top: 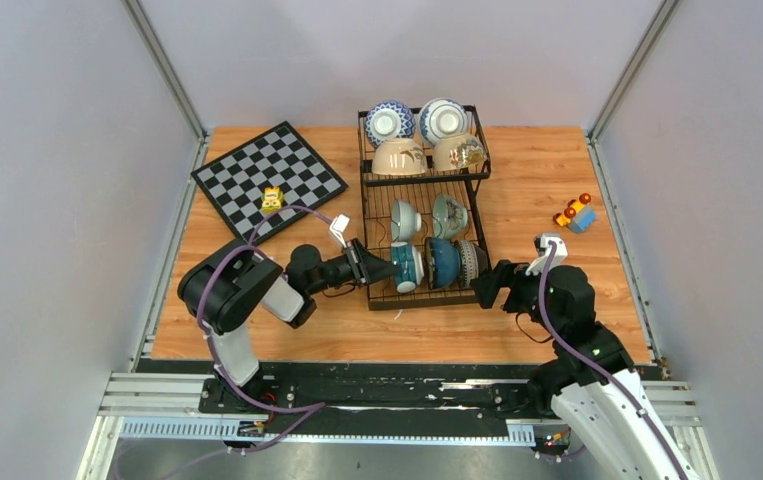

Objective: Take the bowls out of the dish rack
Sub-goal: Pick up the bowl from the dish rack.

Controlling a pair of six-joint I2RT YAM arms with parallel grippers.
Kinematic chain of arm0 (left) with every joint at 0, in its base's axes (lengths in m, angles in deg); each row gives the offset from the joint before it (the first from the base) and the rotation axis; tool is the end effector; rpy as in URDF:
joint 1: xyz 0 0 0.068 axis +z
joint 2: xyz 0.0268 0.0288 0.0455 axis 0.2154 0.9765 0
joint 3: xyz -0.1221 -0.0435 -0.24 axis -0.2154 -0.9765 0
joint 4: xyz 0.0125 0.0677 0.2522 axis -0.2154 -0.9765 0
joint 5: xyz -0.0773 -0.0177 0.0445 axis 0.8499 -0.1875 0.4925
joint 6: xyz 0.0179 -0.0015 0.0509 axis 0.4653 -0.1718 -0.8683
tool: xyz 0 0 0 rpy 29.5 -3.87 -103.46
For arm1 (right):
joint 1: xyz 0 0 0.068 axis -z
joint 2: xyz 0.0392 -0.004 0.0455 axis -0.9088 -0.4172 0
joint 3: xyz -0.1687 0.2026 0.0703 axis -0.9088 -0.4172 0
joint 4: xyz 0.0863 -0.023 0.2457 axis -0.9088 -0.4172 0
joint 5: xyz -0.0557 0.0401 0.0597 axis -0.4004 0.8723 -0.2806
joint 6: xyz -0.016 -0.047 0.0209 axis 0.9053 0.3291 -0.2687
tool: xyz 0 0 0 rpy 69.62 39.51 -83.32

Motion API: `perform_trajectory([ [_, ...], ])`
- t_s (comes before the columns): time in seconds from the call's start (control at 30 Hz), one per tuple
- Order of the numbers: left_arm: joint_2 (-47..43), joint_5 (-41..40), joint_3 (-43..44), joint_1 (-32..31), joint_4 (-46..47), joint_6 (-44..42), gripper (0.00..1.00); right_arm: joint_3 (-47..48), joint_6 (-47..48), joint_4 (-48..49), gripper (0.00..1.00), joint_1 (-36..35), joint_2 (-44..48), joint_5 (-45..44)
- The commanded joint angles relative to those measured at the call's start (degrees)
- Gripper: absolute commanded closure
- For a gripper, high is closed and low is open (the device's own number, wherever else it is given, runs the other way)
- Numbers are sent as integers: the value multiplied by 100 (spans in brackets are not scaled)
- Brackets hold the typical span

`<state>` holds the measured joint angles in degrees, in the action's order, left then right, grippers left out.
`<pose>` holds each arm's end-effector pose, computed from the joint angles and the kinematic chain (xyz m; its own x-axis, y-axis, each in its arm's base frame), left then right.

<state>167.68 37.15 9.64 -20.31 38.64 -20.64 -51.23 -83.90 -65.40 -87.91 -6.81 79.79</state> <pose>0.2219 -0.1660 0.1385 -0.8487 -0.3780 -0.3700 0.3386 0.1491 -0.9290 0.1082 0.0491 0.2631 -0.4507 0.2784 -0.8482 -0.3102 0.8421 0.4412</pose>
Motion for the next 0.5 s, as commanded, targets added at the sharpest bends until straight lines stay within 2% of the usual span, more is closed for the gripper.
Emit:
perform_trajectory([
  [0.0, 128, 132, 236, 48, 287, 50, 78, -95, 91, -107, 7, -115, 64, 37],
  [0.17, 311, 179, 360, 43, 616, 258, 99, -94, 85, -107, 7, -115, 56, 20],
  [0.3, 534, 201, 494, 44, 1057, 523, 100, -96, 107, -107, 7, -116, 52, 12],
  [0.47, 546, 228, 633, 32, 1066, 517, 100, -105, 116, -107, 7, -112, 46, 2],
])
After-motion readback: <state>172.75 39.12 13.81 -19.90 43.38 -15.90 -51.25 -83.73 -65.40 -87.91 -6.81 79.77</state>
